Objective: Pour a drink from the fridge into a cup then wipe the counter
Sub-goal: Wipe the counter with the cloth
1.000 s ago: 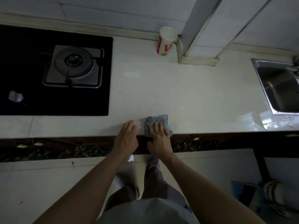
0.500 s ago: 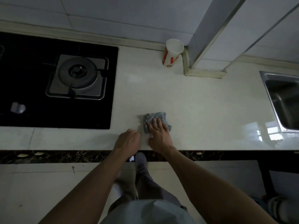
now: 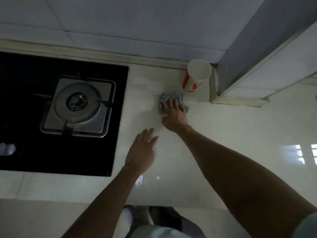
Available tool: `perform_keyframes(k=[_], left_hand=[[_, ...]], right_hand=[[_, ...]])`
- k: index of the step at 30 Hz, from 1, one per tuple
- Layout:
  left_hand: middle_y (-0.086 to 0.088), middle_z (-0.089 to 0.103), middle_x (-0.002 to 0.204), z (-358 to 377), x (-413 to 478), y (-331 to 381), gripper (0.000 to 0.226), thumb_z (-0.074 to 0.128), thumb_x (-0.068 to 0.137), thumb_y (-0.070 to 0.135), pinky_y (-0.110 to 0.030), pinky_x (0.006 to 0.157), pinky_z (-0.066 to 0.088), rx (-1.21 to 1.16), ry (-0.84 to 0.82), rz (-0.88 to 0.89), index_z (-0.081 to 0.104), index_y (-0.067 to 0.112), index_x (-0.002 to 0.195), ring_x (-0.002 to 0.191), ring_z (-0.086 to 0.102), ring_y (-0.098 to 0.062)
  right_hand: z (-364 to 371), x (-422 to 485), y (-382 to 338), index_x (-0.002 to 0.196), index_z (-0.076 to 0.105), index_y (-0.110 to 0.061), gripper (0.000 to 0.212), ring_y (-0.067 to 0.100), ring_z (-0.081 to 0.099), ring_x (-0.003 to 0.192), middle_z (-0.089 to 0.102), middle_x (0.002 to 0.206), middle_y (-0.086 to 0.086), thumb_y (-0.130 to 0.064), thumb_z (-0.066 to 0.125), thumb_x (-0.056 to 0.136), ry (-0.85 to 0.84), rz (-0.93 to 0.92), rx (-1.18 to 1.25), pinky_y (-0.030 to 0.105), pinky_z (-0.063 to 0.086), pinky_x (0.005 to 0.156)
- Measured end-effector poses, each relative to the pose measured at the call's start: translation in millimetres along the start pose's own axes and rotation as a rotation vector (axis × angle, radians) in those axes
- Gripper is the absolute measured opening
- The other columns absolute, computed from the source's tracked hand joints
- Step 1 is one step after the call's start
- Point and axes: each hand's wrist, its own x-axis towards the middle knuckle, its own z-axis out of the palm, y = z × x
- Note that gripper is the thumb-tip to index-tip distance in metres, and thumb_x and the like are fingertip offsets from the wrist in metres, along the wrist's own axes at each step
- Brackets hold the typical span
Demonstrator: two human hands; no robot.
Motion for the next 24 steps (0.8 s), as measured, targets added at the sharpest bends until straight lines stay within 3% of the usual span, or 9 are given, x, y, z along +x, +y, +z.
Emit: perform_keyframes(k=[4,7,11,15,24], left_hand=[[-0.005,0.009,0.164,2.4,13.2,4.8,0.061,0.045,0.094,0.020,-0.038,0.122,0.015,-0.023,-0.020,-0.061,0.027,0.016,0.152,0.150,0.011,-0.024],[-0.001,-0.001,0.164,8.8,13.4,0.8,0.064,0.041,0.097,0.024,-0.037,0.123,0.012,0.004,-0.018,-0.048,0.015,0.020,0.155,0.151,0.002,-0.020],[0.009,-0.006,0.163,6.0,13.8,-6.7,0.065,0.040,0.097,0.017,-0.028,0.121,0.021,-0.125,-0.042,-0.053,0.012,0.026,0.155,0.151,-0.005,-0.013],[0.010,-0.011,0.163,6.2,15.8,-2.8,0.066,0.040,0.098,0.020,-0.027,0.118,0.029,-0.123,-0.070,-0.073,0.008,0.028,0.155,0.150,-0.009,-0.014],[0.009,-0.006,0.164,7.0,16.8,-6.7,0.066,0.042,0.098,0.016,-0.029,0.122,0.019,-0.136,-0.087,-0.067,0.012,0.027,0.155,0.151,-0.007,-0.014]], right_hand=[[-15.5,51.2,-6.1,0.154,0.018,-0.023,0.076,0.025,-0.001,0.150,0.008,0.163,0.005,-0.024,0.051,0.086,0.045,0.007,0.028,0.041,0.002,0.122],[-28.0,88.9,-9.2,0.151,0.021,-0.023,0.076,0.026,0.005,0.149,0.015,0.160,0.006,-0.019,0.050,0.082,0.072,0.042,0.035,0.042,0.010,0.120],[-46.2,122.1,-7.5,0.155,0.009,-0.023,0.076,0.029,-0.005,0.149,-0.001,0.162,0.007,-0.020,0.046,0.089,0.001,0.090,0.067,0.042,0.004,0.120],[-45.6,130.1,-8.4,0.155,0.010,-0.020,0.077,0.030,0.004,0.149,0.007,0.161,0.009,-0.022,0.049,0.088,0.061,0.087,0.060,0.042,0.008,0.121],[-37.0,121.0,-7.7,0.155,0.005,-0.021,0.081,0.029,-0.003,0.150,-0.002,0.163,0.007,-0.022,0.049,0.087,0.027,0.065,0.085,0.041,0.007,0.121]])
